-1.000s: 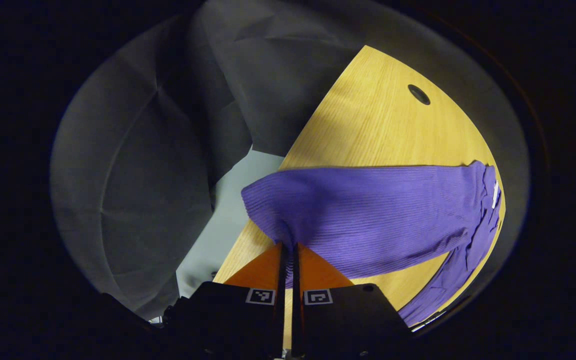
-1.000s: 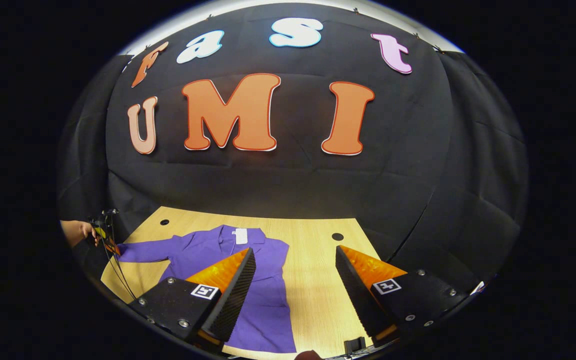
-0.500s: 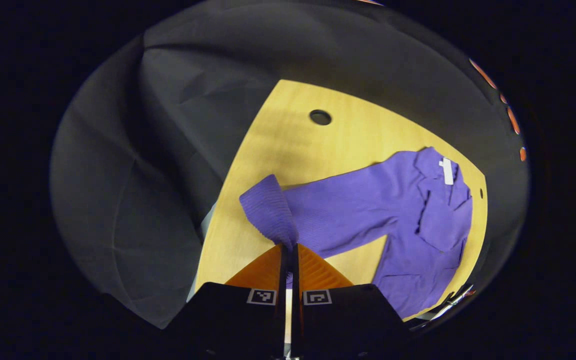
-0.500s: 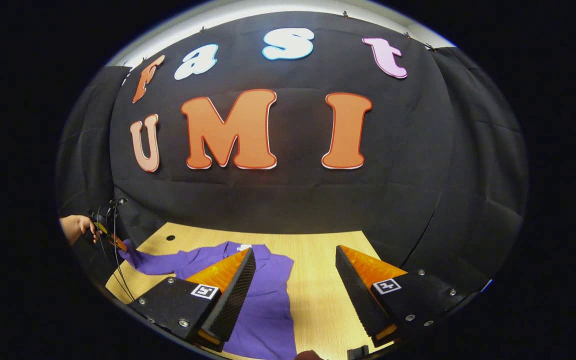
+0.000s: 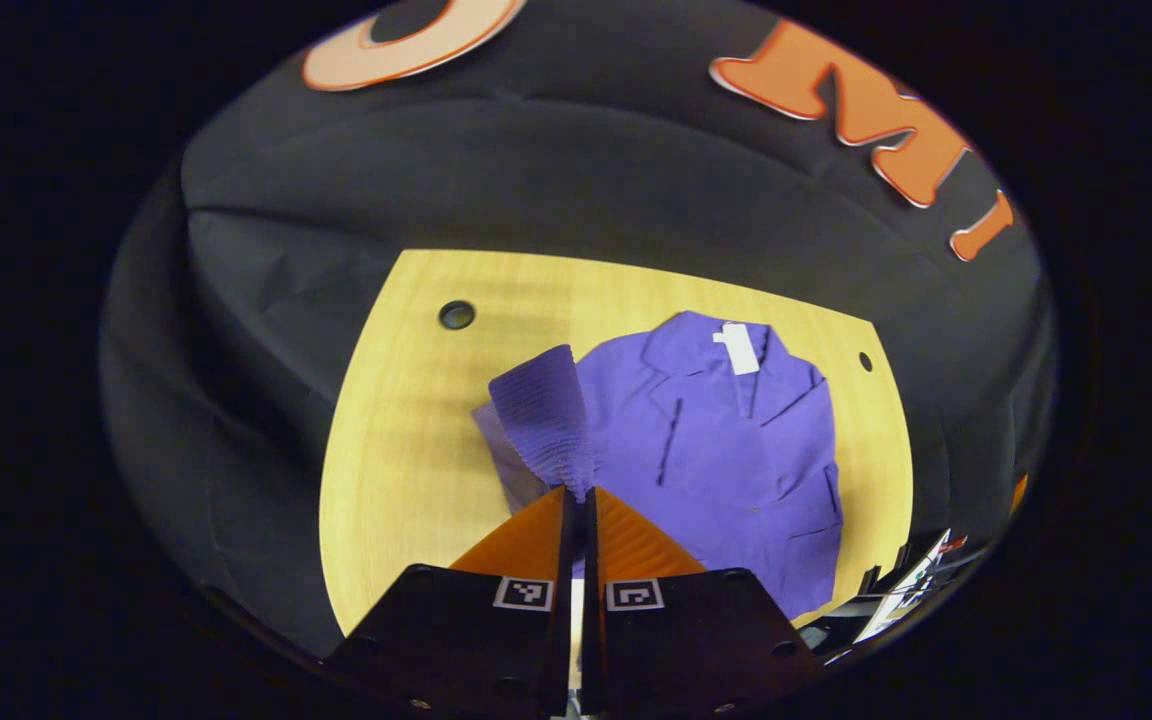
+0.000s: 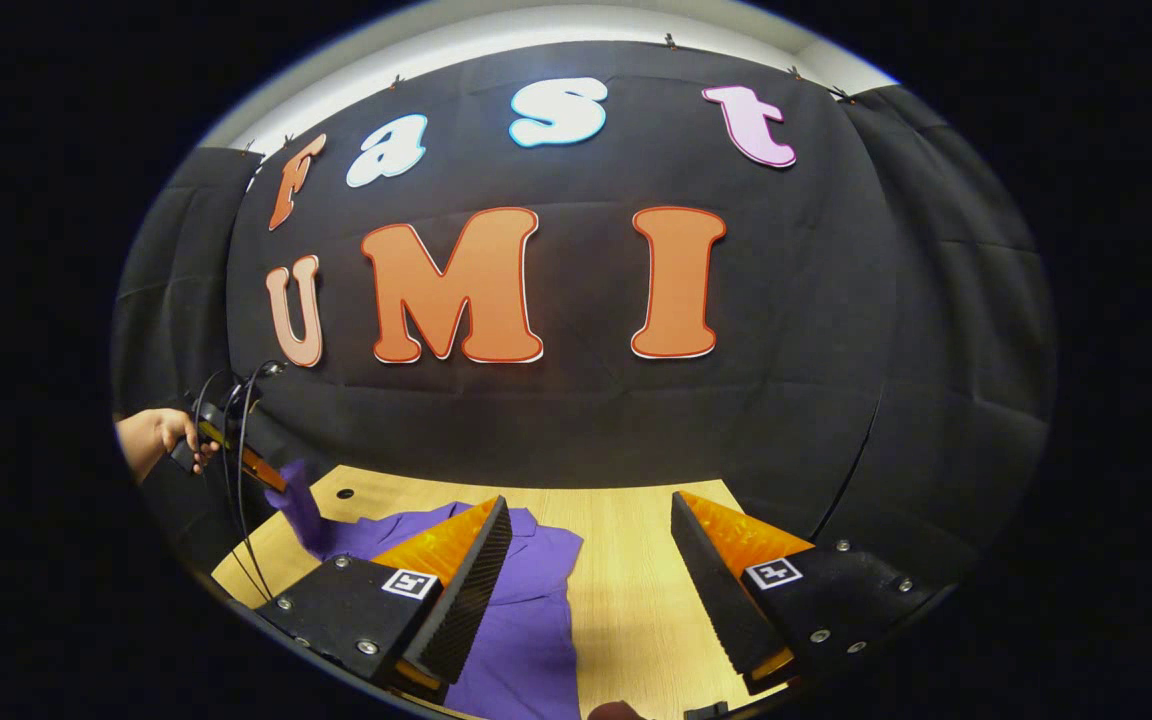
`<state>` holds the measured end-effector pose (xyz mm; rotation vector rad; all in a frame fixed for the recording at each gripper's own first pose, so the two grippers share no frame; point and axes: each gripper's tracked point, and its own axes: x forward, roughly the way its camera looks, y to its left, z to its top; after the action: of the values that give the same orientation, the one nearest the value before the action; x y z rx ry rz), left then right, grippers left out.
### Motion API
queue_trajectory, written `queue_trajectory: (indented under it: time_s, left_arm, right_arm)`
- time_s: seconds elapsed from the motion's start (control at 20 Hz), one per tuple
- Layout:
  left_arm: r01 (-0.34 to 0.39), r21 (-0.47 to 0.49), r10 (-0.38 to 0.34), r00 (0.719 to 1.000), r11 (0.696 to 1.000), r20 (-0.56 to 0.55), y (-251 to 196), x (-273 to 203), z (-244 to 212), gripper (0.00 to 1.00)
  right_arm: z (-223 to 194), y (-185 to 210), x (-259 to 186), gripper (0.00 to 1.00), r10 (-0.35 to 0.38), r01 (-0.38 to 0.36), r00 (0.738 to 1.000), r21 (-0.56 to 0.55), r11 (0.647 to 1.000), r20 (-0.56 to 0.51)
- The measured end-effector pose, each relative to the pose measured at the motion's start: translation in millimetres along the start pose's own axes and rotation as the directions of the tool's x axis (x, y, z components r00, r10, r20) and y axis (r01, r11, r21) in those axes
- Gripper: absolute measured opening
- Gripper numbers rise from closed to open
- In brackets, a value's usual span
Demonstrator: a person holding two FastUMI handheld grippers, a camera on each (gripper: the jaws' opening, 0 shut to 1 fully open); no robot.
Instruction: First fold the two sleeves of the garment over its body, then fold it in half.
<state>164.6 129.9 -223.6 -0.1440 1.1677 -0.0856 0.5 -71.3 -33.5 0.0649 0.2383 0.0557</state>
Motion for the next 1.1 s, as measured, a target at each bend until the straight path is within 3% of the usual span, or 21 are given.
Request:
queue_trajectory:
  time_s: [0.05, 0.45, 1.0, 1.1]
  left_arm:
    - [0.011, 0.018, -0.011, 1.000, 1.000, 0.002, -17.4, -0.7, 3.1, 0.06]
    - [0.084, 0.157, -0.082, 0.996, 0.984, -0.020, -162.2, 27.4, 23.0, 0.05]
    - [0.171, 0.259, -0.177, 0.984, 0.951, 0.003, -304.8, 64.3, 37.1, 0.05]
    - [0.192, 0.278, -0.207, 0.978, 0.941, 0.025, -325.2, 66.1, 36.5, 0.13]
  right_arm:
    - [-2.1, -0.4, -1.4, 0.96, 0.015, -0.015, 1.000, 0.010, 1.000, -0.003]
    - [-7.7, -39.1, -16.5, 0.95, -0.019, 0.020, 1.000, -0.020, 1.000, 0.020]
    - [-23.9, -68.7, -21.1, 0.96, 0.014, -0.014, 1.000, -0.013, 1.000, 0.004]
    - [-27.6, -72.8, -21.0, 0.96, 0.020, -0.020, 1.000, -0.010, 1.000, 0.000]
